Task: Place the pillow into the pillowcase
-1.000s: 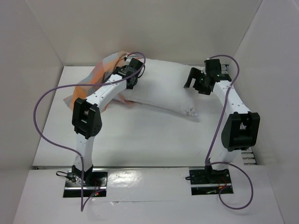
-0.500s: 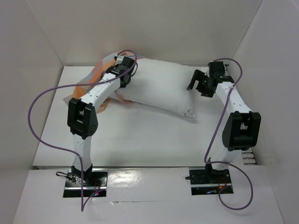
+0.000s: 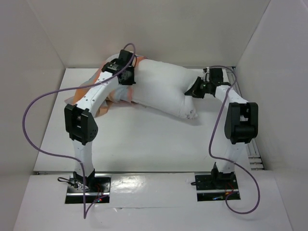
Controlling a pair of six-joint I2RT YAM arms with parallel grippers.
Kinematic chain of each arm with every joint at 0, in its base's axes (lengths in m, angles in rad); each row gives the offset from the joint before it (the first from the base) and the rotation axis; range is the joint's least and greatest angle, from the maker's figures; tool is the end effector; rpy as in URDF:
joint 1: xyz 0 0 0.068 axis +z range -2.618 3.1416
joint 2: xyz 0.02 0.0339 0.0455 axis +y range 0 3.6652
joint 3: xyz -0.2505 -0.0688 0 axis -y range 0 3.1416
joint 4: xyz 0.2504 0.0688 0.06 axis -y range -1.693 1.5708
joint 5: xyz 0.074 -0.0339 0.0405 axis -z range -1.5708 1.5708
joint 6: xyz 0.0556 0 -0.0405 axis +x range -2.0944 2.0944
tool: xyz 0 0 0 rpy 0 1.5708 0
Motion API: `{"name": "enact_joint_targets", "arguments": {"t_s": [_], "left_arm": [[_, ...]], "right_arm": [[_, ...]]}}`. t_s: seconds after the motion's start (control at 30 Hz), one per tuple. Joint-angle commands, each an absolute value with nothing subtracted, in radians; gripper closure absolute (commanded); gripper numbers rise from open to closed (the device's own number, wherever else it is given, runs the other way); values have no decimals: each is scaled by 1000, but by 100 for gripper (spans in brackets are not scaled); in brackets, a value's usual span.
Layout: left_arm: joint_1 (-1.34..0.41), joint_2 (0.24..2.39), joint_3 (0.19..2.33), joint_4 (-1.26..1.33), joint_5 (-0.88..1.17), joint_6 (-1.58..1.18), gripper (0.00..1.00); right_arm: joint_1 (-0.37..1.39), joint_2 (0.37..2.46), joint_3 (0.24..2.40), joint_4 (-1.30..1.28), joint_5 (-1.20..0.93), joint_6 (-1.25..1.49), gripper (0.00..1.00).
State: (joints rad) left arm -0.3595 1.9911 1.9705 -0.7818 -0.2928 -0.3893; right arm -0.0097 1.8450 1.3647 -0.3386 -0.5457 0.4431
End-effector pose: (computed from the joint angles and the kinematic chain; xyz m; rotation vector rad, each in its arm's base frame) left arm 0.4383 -0.1476 0.3055 -0.1733 2.3238 -0.0247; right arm 0.4209 0.0248 0.2034 0.2790 2.3862 0.8553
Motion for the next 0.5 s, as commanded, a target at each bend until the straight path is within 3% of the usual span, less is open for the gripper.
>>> {"name": "enact_joint_targets", "arguments": {"t_s": [0.0,0.17,0.33,0.47], "left_arm": [[-547,2043,2156,-721,186,-341,100],[-725,2207,2440,-709,602,-408,100],[-646,2099,2261,-577,689,-483,100],[-555,2022,2178,-642,666,-483,100]], "right_arm": [[104,1901,1374,-126,-747,569,100],[207,1800,1342,-43,-654,665,100],[216,1655,1221,-29,-571,693,100],[216,1523,1111,-54,-529,693,100]]}}
